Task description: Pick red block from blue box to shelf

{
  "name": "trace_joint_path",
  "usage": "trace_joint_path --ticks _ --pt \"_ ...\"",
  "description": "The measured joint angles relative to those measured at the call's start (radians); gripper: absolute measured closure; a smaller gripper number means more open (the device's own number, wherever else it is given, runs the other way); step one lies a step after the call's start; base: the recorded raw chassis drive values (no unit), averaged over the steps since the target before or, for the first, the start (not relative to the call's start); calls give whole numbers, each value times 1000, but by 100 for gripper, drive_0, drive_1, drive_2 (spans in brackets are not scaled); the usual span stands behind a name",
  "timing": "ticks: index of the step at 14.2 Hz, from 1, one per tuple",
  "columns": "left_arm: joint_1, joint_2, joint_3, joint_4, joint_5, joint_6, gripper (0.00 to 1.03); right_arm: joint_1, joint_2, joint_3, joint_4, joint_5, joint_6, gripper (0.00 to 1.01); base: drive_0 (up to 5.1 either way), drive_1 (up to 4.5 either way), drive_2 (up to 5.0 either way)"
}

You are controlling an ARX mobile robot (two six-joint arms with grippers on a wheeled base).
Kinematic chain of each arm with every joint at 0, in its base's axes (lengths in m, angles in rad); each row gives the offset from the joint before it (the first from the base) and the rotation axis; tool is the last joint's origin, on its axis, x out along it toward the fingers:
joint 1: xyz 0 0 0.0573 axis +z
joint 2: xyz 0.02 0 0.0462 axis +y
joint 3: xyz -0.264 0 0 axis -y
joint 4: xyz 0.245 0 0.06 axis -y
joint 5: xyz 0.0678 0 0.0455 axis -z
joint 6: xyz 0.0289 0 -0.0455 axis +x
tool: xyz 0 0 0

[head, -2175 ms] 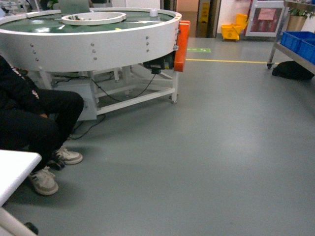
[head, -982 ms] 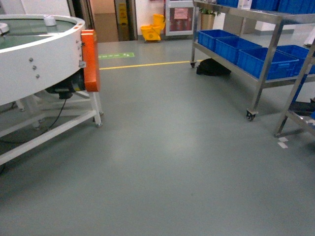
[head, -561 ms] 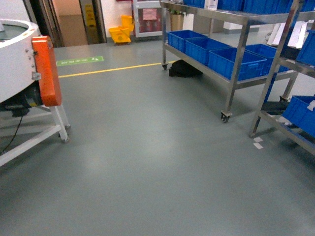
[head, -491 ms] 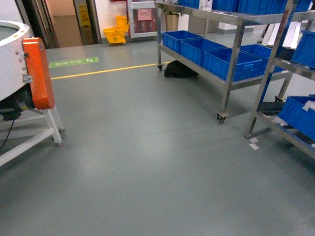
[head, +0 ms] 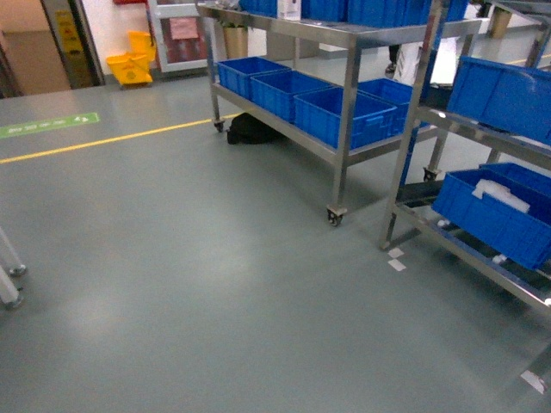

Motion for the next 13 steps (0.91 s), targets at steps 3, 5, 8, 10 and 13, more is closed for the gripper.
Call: trace_joint_path --ticks 3,5,8,10,13 --pt "0 0 0 -2 0 0 5 0 0 0 -1 0 0 72 -149 281 -580" --pt "0 0 0 2 0 0 5 0 0 0 -2 0 0 72 -172 258 -602" --pt "0 0 0 2 0 0 5 0 0 0 -2 0 0 72 -183 247 -614" --pt "0 0 0 0 1 0 5 0 0 0 -3 0 0 72 -162 268 -592" --pt "0 0 0 0 0 0 5 0 0 0 -2 0 0 72 -172 258 -602"
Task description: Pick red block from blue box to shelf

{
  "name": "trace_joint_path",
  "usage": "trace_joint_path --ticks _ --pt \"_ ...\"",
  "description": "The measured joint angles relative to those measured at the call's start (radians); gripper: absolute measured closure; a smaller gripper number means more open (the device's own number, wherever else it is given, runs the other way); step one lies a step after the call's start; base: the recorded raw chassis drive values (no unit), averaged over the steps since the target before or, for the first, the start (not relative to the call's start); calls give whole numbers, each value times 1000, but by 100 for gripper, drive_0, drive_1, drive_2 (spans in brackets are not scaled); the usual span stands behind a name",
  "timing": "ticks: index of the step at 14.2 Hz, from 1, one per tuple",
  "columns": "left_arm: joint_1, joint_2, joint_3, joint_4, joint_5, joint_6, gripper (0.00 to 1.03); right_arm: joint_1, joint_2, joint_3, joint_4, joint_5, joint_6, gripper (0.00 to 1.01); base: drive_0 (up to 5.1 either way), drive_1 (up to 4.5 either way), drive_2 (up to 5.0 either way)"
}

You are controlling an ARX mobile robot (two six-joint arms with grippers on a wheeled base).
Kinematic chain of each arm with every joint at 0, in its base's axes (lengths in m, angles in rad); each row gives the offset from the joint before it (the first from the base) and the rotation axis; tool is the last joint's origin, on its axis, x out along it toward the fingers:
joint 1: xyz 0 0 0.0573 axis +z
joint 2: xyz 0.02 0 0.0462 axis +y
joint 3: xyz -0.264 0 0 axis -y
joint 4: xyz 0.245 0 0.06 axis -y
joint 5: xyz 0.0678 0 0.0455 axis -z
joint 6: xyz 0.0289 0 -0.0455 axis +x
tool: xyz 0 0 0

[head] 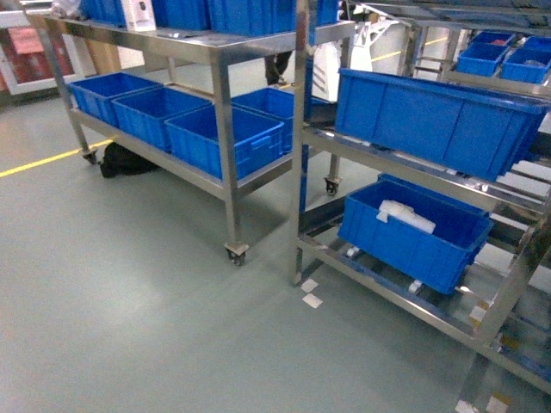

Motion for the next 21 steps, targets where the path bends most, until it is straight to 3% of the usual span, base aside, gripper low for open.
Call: trace_joint_path --ticks 2,13,21 --pt "0 0 0 -1 0 0 5 0 0 0 0 0 0 72 -164 267 -596" --pt "0 0 0 1 0 0 5 0 0 0 1 0 0 72 -164 -118 -211" --pt "0 0 0 1 1 0 5 0 -2 0 1 0 0 72 -160 248 -567"
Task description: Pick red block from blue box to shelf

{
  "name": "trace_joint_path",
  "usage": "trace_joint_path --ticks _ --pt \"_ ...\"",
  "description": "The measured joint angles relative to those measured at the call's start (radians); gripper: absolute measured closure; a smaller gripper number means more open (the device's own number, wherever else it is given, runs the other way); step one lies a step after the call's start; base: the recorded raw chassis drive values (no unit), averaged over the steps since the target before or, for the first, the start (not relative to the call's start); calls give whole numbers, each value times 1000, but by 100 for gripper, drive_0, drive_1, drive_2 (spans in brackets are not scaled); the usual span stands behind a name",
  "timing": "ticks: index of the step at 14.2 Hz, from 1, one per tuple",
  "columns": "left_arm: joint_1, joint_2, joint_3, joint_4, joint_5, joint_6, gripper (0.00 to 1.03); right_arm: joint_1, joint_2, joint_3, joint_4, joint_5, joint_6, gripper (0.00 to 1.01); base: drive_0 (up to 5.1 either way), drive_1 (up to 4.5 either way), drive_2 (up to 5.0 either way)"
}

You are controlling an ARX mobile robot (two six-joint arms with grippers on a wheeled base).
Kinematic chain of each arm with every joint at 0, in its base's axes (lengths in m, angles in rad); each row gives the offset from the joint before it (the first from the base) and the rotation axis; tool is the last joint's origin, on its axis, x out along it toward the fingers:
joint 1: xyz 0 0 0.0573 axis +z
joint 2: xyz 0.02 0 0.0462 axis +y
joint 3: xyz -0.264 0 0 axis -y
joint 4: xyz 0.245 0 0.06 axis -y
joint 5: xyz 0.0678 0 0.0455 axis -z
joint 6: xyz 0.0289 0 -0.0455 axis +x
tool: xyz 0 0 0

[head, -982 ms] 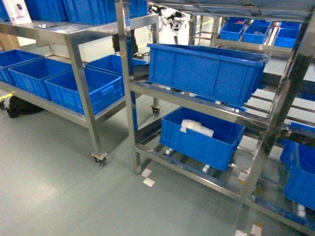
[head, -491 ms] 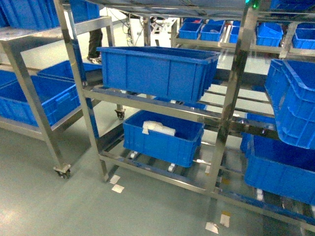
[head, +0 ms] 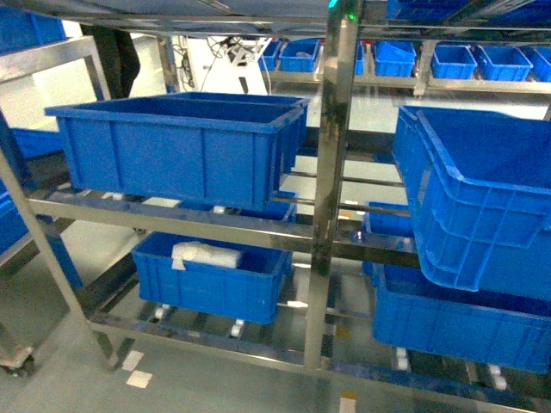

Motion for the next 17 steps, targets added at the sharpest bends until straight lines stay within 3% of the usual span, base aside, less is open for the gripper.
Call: trace_joint_path --ticks 13,17 --pt "0 0 0 0 0 0 5 0 2 0 0 0 0 72 -149 -116 -182" --pt "-1 0 0 0 0 0 5 -1 0 0 0 2 0 72 13 154 -127"
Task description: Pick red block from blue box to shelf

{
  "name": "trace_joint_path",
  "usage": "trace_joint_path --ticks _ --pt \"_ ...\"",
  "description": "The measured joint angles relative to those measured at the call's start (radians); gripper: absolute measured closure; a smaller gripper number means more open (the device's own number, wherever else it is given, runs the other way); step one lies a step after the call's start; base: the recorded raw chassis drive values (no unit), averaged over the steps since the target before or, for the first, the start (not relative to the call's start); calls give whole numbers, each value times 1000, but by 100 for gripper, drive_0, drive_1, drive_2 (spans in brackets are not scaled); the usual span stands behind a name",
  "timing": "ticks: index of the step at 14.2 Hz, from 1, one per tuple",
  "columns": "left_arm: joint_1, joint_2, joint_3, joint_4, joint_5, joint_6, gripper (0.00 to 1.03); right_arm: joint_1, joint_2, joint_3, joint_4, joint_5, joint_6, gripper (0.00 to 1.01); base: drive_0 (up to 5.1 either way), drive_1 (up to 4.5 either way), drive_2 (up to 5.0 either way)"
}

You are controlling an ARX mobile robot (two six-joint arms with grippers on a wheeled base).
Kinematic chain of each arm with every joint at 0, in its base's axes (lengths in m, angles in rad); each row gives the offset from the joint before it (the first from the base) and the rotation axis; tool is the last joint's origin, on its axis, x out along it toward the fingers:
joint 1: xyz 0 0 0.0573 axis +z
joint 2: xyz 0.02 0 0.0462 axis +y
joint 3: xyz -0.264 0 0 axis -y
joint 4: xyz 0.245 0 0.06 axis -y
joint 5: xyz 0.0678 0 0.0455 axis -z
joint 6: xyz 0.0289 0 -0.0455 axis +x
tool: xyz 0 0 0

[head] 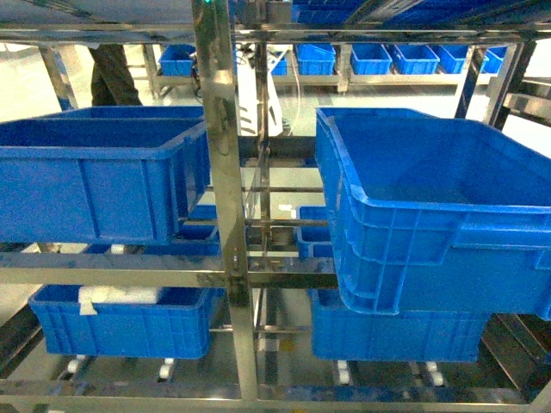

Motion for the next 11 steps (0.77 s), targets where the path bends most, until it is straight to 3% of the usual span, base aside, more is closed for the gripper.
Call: trace_joint_path --ticks 6,11 --pt "0 0 0 -1 -1 0 5 0 0 0 0 0 0 72 7 384 -370" --pt "0 0 0 1 0 0 5 0 2 0 -3 -2 0 72 394 -20 -343"
